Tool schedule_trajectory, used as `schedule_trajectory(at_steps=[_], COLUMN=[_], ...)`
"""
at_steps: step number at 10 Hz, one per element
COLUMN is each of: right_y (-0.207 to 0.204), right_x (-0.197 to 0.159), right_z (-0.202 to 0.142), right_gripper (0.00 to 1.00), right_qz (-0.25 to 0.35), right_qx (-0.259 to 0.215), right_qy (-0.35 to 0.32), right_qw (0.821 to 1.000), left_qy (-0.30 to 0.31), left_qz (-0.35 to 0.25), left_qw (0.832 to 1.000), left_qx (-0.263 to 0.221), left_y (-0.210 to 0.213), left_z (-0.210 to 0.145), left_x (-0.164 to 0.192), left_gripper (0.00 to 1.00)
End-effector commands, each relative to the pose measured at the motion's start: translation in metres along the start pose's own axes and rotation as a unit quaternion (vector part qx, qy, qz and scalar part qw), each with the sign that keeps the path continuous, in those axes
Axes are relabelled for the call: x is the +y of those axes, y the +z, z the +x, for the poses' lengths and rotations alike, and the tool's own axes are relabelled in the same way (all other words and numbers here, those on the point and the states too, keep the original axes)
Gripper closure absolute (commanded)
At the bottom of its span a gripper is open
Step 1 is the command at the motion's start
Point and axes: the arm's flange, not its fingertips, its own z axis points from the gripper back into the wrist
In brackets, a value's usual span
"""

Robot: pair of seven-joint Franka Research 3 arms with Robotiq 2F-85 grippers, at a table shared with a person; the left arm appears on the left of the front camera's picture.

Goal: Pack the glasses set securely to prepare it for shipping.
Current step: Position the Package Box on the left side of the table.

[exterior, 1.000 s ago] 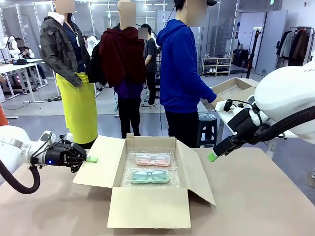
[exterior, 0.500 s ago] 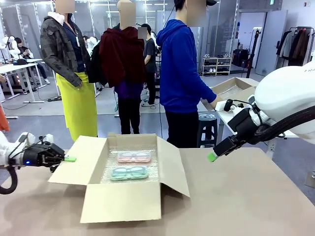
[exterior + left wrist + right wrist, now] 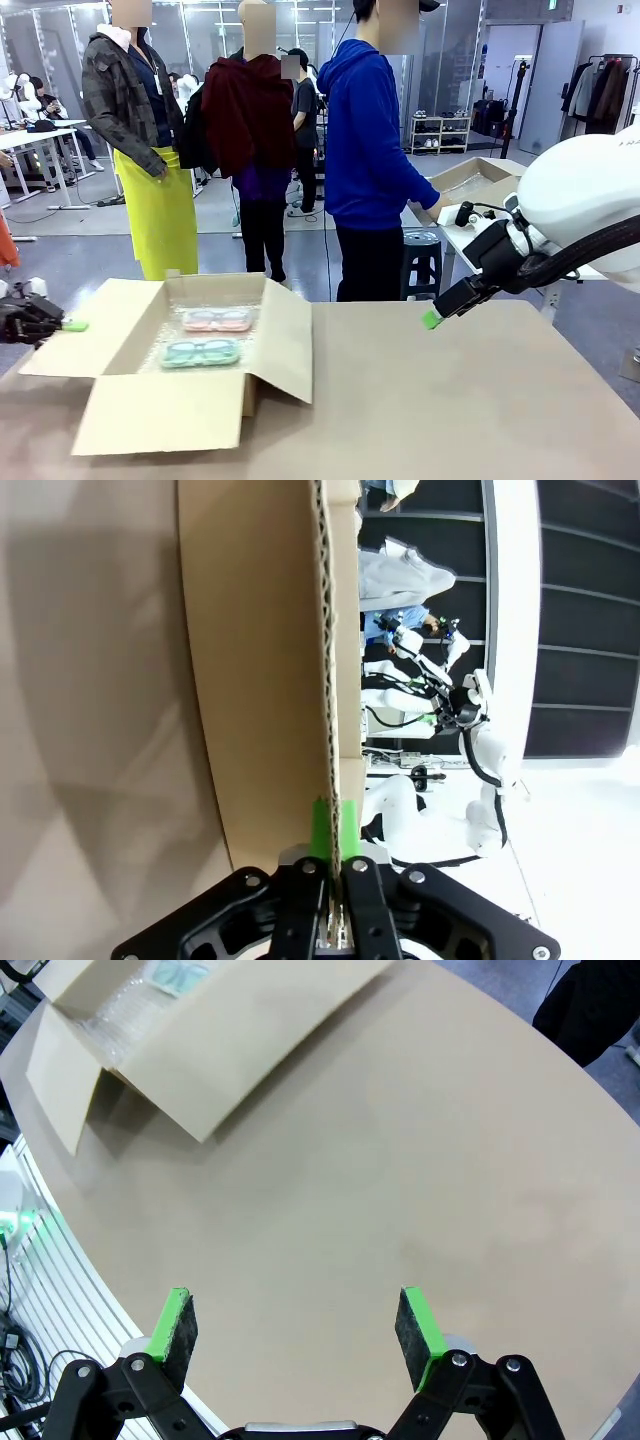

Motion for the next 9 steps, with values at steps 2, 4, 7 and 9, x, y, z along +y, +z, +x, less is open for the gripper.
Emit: schedule_trajectory(at_steps=[2,4,7,9], right_y=[-0.002,-0.002,-0.002,-0.002], right_x=[0.001,0.001,0.001,0.001], right_z=[-0.001,-0.001,-0.001,-0.001], right_gripper=[0.00,0.00,0.00,0.00], right_qz=[-0.004,-0.004,-0.004,-0.004], right_qx=[-0.002,-0.002,-0.002,-0.002], right_qy=[0.006,0.006,0.006,0.006], right_qw=[1.000,1.000,1.000,1.000], left_qy=[0.012,0.030,0.010,0.018], left_qz=[0.014,0.034,0.069,0.061], left_qw=[1.000,0.999,0.997,0.998], left_qx=[0.003,0.023,0.012,0.012], left_y=[0.074,0.121,0.143,0.136], left_z=[0.020,0.019,0.016,0.010], left_x=[0.000,-0.003,-0.005,-0.005], left_gripper=[0.98,0.98,0.98,0.98])
